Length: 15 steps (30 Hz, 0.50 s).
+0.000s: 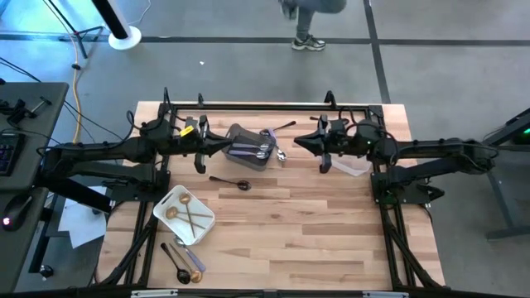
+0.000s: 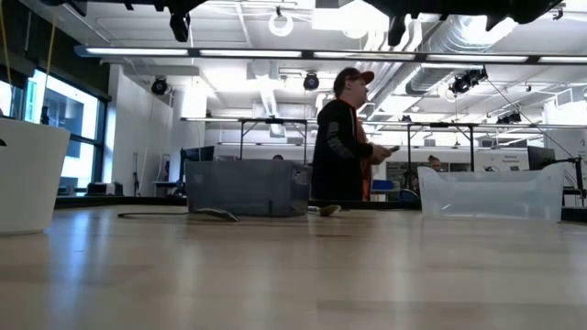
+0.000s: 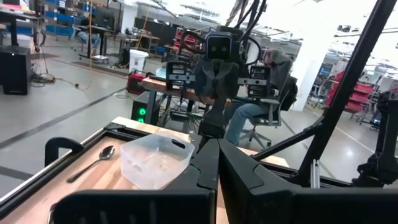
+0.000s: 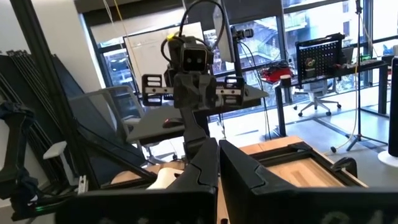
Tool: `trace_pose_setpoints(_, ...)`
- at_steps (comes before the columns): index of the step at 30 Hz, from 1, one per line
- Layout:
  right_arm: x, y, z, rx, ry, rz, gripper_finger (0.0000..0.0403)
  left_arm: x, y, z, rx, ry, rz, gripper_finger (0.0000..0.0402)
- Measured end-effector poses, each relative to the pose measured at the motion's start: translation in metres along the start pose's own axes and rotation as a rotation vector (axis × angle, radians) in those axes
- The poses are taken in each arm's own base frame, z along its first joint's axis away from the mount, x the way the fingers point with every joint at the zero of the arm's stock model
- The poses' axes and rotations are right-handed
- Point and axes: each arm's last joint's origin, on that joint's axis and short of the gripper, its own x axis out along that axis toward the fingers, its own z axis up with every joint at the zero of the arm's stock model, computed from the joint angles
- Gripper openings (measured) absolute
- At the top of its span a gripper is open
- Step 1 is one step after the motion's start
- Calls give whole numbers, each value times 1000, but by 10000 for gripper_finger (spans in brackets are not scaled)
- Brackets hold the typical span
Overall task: Sort silverware by color (type)
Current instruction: Adjust the white bin
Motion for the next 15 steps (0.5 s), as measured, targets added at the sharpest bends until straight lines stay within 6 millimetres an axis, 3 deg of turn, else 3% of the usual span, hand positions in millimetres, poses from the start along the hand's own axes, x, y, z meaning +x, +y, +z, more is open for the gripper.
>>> trace_pose_setpoints(15,0,0,2,-3,-24,5,0,0,0,0,2,6,-10,0)
